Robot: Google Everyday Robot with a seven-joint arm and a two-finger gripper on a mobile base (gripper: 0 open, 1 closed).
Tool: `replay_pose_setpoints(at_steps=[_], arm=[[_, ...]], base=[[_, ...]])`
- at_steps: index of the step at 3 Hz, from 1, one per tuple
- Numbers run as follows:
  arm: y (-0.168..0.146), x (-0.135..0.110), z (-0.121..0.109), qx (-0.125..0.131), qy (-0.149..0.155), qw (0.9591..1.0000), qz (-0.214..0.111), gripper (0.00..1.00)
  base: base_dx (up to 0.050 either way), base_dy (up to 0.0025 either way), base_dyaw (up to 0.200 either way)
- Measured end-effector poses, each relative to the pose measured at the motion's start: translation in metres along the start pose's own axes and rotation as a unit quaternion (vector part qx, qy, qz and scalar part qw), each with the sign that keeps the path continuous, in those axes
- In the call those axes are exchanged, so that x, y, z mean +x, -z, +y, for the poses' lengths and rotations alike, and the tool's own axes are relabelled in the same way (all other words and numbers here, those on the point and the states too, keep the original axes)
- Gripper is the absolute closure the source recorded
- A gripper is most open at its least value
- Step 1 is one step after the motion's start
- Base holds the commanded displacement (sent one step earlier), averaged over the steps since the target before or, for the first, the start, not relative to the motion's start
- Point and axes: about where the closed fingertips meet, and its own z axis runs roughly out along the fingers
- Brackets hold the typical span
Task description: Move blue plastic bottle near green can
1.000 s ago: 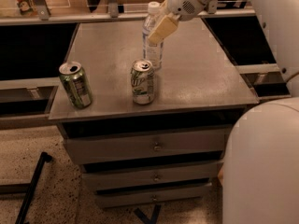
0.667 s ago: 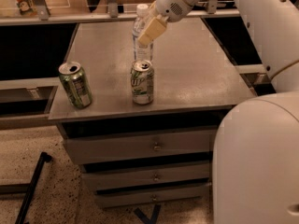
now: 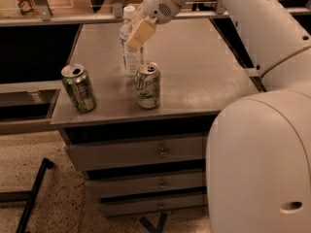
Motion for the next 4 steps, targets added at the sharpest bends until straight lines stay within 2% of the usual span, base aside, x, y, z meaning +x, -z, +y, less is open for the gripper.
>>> replay_pose_setpoints(at_steps=[2,4], arm=[[-0.03,-0.021,0.016,-0.045,0.02,0.9988,-0.004,1.0],[-0.04,-0.027,0.022,-0.061,0.027,0.9977,-0.007,1.0]], base=[[0.0,0.0,0.0],[0.0,0.0,0.0]])
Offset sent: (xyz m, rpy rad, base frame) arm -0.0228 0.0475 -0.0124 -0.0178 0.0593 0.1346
